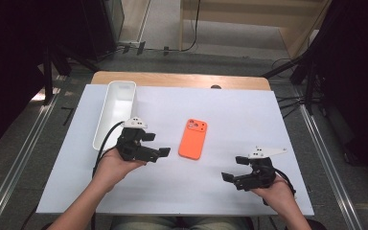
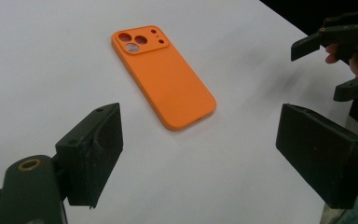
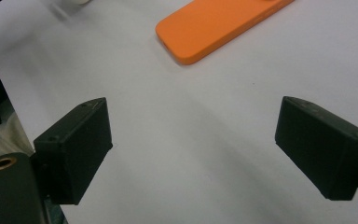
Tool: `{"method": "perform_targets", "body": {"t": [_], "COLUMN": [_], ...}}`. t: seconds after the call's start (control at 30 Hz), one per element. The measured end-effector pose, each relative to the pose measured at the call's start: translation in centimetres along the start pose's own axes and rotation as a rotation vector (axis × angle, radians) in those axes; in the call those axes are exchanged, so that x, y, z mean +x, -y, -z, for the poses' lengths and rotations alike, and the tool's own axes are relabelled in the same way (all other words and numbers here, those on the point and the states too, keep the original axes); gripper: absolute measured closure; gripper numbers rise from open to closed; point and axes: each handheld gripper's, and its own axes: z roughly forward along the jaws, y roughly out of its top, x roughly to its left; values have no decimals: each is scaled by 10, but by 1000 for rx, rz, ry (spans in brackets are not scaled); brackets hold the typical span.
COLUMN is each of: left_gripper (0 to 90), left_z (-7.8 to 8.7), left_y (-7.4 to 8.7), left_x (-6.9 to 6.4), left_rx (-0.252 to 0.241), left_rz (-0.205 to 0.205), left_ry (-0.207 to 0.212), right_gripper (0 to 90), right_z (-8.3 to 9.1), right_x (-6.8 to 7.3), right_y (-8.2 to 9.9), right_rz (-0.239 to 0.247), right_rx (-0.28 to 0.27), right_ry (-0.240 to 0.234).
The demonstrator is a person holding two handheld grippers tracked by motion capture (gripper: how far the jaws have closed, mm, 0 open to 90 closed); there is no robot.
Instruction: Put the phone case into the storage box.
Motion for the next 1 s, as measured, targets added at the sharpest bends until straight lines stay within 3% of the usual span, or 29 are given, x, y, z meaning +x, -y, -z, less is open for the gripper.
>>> {"method": "perform_targets", "body": {"t": [0.67,1.0], "left_gripper": [145,149], "left_z": [-31,-46], "left_y": [-20,-29], "left_x": [5,6], "left_rx": [18,8], "left_rz": [5,26], "left_ry": [-44,-43], "right_gripper": [96,96], "right_z": [0,0], "right_x": [0,1], "right_y": [0,0], "right_rz": [4,2], "right_rx": [6,8], "right_ry": [-1,-12]}}
